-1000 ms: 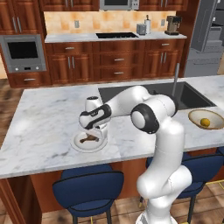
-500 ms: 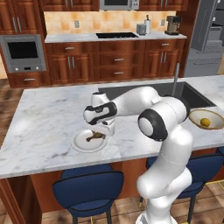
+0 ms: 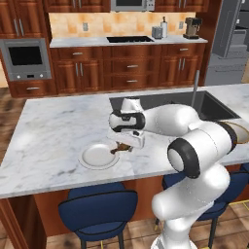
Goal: Pick the chicken drumstick and lemon from their plates and place them in the bowl. Then put the bowl in the fridge.
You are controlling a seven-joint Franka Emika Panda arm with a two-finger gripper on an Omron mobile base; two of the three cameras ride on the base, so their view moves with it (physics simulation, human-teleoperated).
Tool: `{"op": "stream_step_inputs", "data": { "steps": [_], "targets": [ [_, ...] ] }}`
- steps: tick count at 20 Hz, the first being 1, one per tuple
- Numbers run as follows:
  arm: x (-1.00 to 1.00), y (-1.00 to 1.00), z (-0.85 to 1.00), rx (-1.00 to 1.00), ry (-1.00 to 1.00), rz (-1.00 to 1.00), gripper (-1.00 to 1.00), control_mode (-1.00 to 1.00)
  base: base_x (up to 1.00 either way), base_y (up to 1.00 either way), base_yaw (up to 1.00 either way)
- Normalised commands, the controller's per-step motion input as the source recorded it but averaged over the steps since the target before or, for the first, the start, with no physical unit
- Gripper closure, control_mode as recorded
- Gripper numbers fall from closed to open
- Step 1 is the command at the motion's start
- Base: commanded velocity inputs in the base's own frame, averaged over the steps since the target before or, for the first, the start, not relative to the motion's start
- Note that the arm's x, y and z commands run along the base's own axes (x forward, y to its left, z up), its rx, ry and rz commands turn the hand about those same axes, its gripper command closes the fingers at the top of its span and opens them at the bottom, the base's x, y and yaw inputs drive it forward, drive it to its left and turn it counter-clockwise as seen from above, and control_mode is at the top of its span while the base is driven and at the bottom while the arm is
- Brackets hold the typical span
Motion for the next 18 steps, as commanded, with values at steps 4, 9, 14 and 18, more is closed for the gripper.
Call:
{"op": "stream_step_inputs", "data": {
  "steps": [4, 9, 14, 18],
  "targets": [
    [-0.25, -0.62, 0.27, 0.03, -0.12, 0.00, 1.00, -1.00, 0.00, 0.00, 0.00],
    [-0.16, -0.63, 0.25, 0.00, -0.14, 0.00, 1.00, -1.00, 0.00, 0.00, 0.00],
    [-0.04, -0.63, 0.28, -0.02, -0.01, 0.00, 1.00, -1.00, 0.00, 0.00, 0.00],
    [-0.02, -0.63, 0.25, -0.04, 0.00, 0.00, 1.00, -1.00, 0.00, 0.00, 0.00]
  ]
}}
